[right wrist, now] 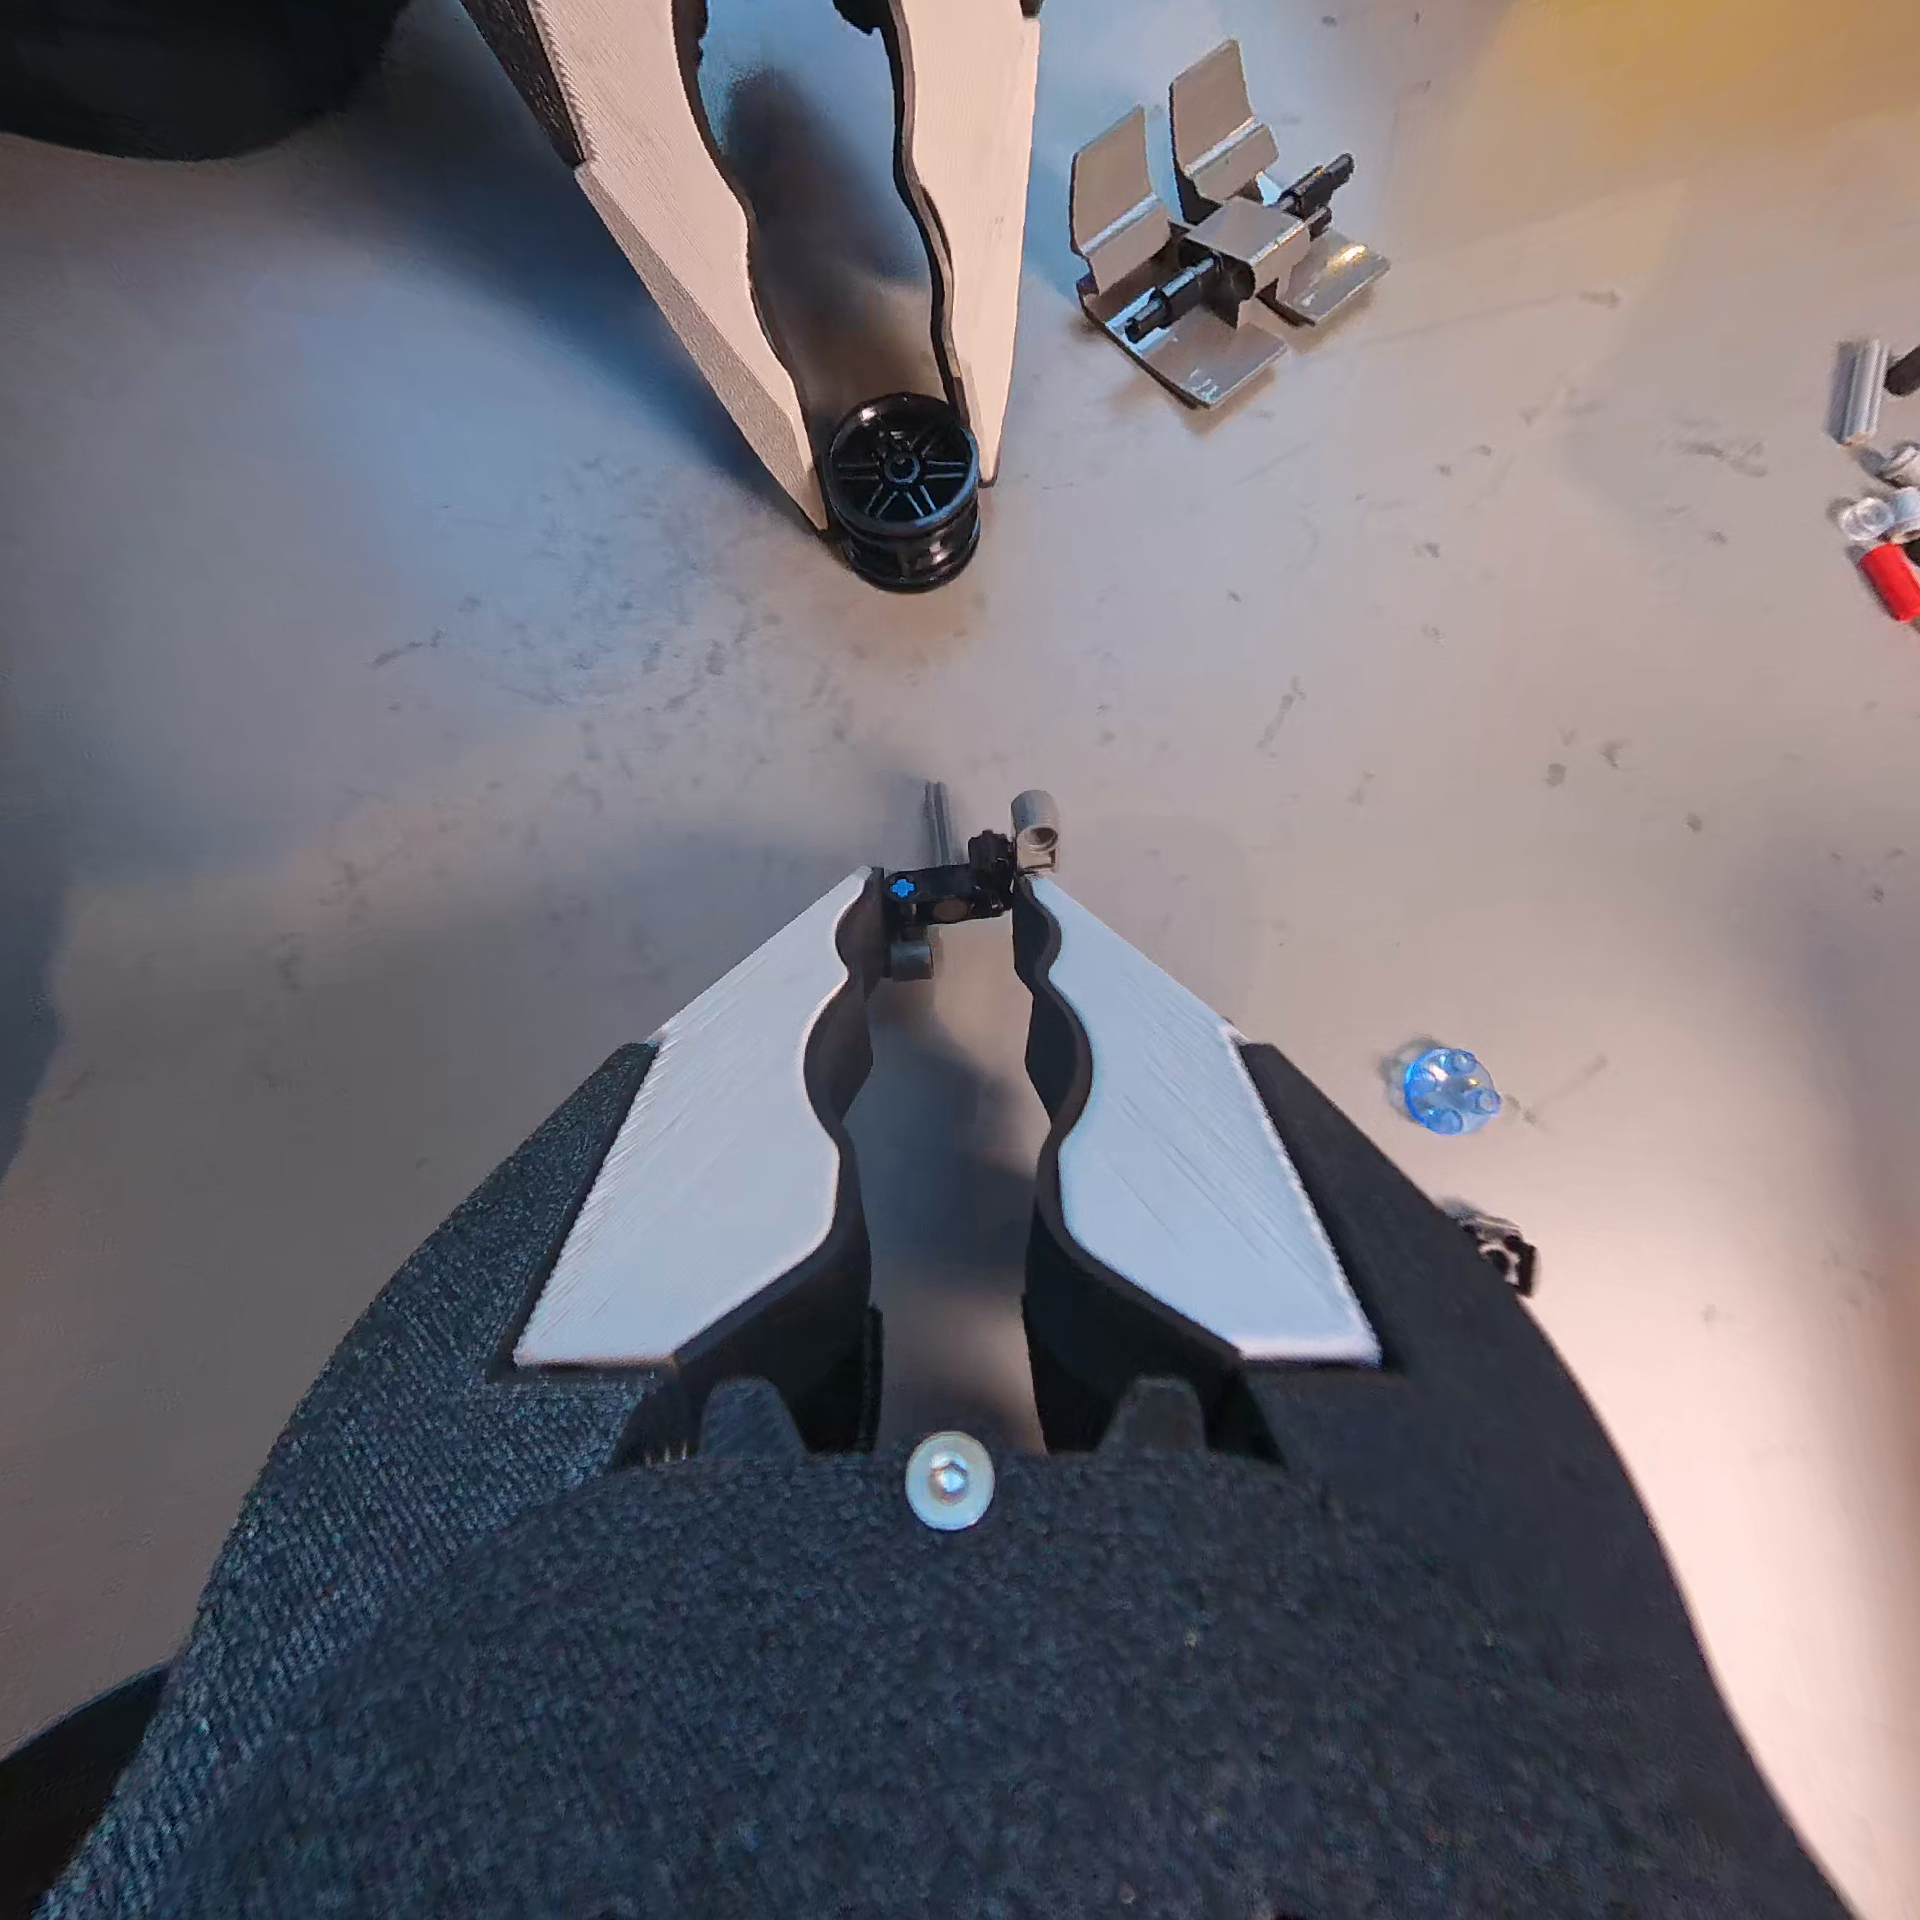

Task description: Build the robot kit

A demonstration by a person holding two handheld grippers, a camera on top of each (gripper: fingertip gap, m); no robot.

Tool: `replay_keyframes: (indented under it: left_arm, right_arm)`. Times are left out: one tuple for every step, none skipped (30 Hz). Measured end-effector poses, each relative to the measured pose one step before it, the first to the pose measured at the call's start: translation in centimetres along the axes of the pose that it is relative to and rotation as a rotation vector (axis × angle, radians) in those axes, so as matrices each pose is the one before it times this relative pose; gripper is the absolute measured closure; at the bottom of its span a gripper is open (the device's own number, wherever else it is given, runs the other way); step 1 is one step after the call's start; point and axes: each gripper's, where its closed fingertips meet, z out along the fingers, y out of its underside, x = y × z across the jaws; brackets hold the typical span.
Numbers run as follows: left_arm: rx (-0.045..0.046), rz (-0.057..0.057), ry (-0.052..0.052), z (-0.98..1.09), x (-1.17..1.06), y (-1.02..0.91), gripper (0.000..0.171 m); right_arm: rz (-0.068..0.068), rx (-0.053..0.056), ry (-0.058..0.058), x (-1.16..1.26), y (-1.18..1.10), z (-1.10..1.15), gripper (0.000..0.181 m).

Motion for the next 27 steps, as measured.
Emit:
replay_keyframes:
  left_arm:
    - [-0.00457,0.0,0.0004,-0.085,-0.002,0.094,0.142]
    - [-0.0035,-0.0022,0.0009,-0.085,-0.014,0.106,0.142]
    - [-0.00246,-0.0019,-0.0015,-0.091,-0.04,0.107,0.142]
    - [-0.00241,-0.0005,-0.0031,-0.08,-0.046,0.093,0.142]
    - [-0.00258,-0.0008,-0.0014,-0.074,-0.019,0.102,0.142]
    - [-0.00189,-0.0004,-0.002,-0.067,-0.033,0.075,0.142]
    - [-0.00134,0.0001,-0.0019,-0.056,-0.034,0.074,0.142]
    - [-0.00161,-0.0011,0.0004,-0.065,-0.008,0.073,0.142]
    - [-0.00265,-0.0016,0.0006,-0.061,-0.023,0.091,0.142]
    - [-0.00328,-0.0017,0.0,-0.073,-0.046,0.095,0.142]
    - [-0.0028,-0.0009,-0.0014,-0.078,-0.055,0.097,0.142]
    - [-0.00198,-0.0013,-0.0013,-0.087,-0.055,0.12,0.142]
    - [-0.00147,-0.0027,-0.0009,-0.096,-0.046,0.113,0.142]
    - [-0.00152,-0.0037,-0.0009,-0.106,-0.05,0.143,0.142]
    - [-0.00247,-0.0043,-0.0011,-0.139,-0.062,0.173,0.142]
    - [-0.00307,-0.0041,-0.0004,-0.148,-0.059,0.205,0.142]
    - [-0.00416,-0.0035,0.0021,-0.181,-0.013,0.234,0.142]
    - [-0.00589,-0.0034,0.0024,-0.223,-0.014,0.28,0.142]
    - [-0.00732,-0.0045,-0.0004,-0.263,-0.063,0.342,0.142]
    - [-0.00956,-0.0062,0.0015,-0.321,-0.05,0.414,0.14]
    - [-0.00948,-0.0081,0.0042,-0.382,-0.031,0.466,0.139]
    - [-0.00393,-0.0108,0.0001,-0.468,-0.115,0.413,0.138]
    - [0.00377,-0.0147,-0.0017,-0.524,-0.164,0.322,0.137]
    - [0.01422,-0.0163,-0.005,-0.571,-0.226,0.144,0.136]
    - [0.03209,-0.0144,-0.0163,-0.608,-0.395,-0.186,0.137]
    - [0.04645,-0.0152,-0.0167,-0.582,-0.408,-0.501,0.138]
    - [0.05319,-0.016,-0.0111,-0.468,-0.303,-0.739,0.14]
  right_arm:
    - [0.0093,-0.0049,-0.001,0.015,0.073,-0.042,0.157]
    - [0.0064,-0.0069,-0.0026,-0.027,0.103,-0.044,0.157]
    - [0.0045,-0.0047,-0.0009,0.009,0.057,-0.042,0.157]
    - [0.0068,-0.0029,0.0006,0.034,0.051,-0.021,0.157]
    - [0.0025,-0.0106,0.0045,0.089,0.152,0.0,0.157]
    - [-0.0028,-0.0053,0.0043,0.06,0.056,-0.047,0.156]
    - [0.0031,-0.0034,-0.0013,0.007,0.06,-0.038,0.156]
    - [0.0045,0.0033,-0.0017,0.03,-0.013,-0.024,0.156]
    - [0.0046,0.0069,-0.0032,0.002,-0.04,-0.034,0.156]
    - [0.0044,0.0066,-0.0061,-0.027,-0.031,-0.07,0.156]
    - [0.0032,0.0053,-0.0067,-0.042,-0.027,-0.067,0.156]
    - [0.0032,0.0055,-0.0073,-0.046,-0.014,-0.069,0.155]
    - [0.0039,0.0057,-0.009,-0.076,-0.025,-0.076,0.153]
    - [0.0029,0.0049,-0.0043,0.01,-0.007,-0.132,0.151]
    - [0.0,0.006,-0.0024,0.035,-0.035,-0.222,0.15]
    - [-0.0019,0.0087,-0.0063,-0.023,-0.084,-0.318,0.149]
    - [-0.001,0.0126,-0.0052,0.008,-0.142,-0.436,0.149]
    - [0.002,0.0166,0.0006,0.134,-0.177,-0.533,0.149]
    - [0.0024,0.0184,0.0027,0.188,-0.189,-0.608,0.149]
    - [0.005,0.0169,0.01,0.33,-0.134,-0.65,0.149]
    - [0.0063,0.0121,0.0161,0.451,-0.037,-0.676,0.149]
    - [0.0055,0.0112,0.0222,0.566,0.018,-0.682,0.149]
    - [0.008,0.0108,0.0242,0.639,0.052,-0.653,0.15]
    - [0.0115,0.0027,0.0238,0.658,0.203,-0.575,0.15]
    - [0.009,-0.0065,0.0316,0.792,0.368,-0.482,0.15]
    - [0.0061,-0.0123,0.0379,0.877,0.486,-0.353,0.152]
    - [0.008,-0.0133,0.0305,0.755,0.485,-0.168,0.154]
